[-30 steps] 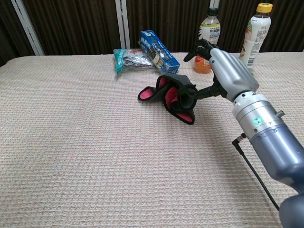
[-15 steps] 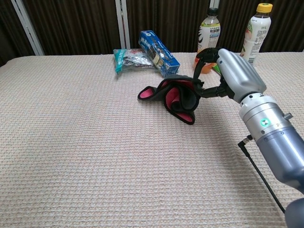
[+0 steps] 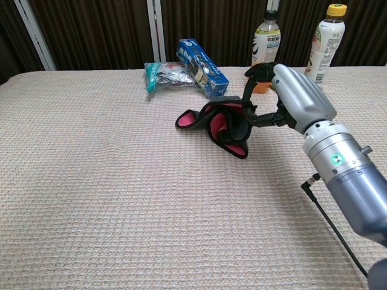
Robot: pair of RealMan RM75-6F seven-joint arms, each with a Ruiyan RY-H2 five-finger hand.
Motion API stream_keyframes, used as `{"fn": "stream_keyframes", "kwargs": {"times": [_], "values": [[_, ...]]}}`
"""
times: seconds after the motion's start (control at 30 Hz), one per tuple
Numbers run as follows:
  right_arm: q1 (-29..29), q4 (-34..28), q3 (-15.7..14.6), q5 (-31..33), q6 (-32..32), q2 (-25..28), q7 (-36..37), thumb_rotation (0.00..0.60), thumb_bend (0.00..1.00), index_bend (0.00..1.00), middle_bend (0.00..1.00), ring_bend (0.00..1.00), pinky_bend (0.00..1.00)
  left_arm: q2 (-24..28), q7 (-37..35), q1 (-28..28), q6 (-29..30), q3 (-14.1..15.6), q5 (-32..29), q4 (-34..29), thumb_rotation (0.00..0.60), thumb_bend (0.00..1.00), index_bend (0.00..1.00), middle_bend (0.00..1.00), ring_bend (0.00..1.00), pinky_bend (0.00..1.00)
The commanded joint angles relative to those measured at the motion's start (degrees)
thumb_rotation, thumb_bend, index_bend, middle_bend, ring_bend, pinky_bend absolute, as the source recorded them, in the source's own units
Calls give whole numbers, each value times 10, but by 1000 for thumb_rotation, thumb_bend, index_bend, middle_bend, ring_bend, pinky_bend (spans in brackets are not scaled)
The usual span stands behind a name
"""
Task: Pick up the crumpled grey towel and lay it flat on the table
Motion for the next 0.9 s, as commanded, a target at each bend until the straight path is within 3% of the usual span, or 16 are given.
{"fn": "stream_keyframes", "kwargs": {"times": [0.03, 0.3, 0.53, 0.9], "values": [[0, -18, 1, -8, 11, 13, -5, 600, 558, 610, 246, 129, 188, 0, 0, 0, -1, 0, 0, 0, 600, 0, 0, 0, 0, 18], [10, -128, 32, -11, 16, 82, -57, 600, 557, 624, 246, 130, 188, -2, 2, -2, -7, 1, -5, 2, 600, 0, 0, 0, 0, 18], [34, -242, 91, 21, -16, 157, -143, 600, 557, 630, 246, 131, 188, -8, 5, -8, -25, -1, -19, 5, 600, 0, 0, 0, 0, 18], [85, -315, 163, 76, -43, 200, -243, 600, 557, 639, 246, 131, 188, -16, 16, -18, -41, -9, -39, 5, 600, 0, 0, 0, 0, 18]]}}
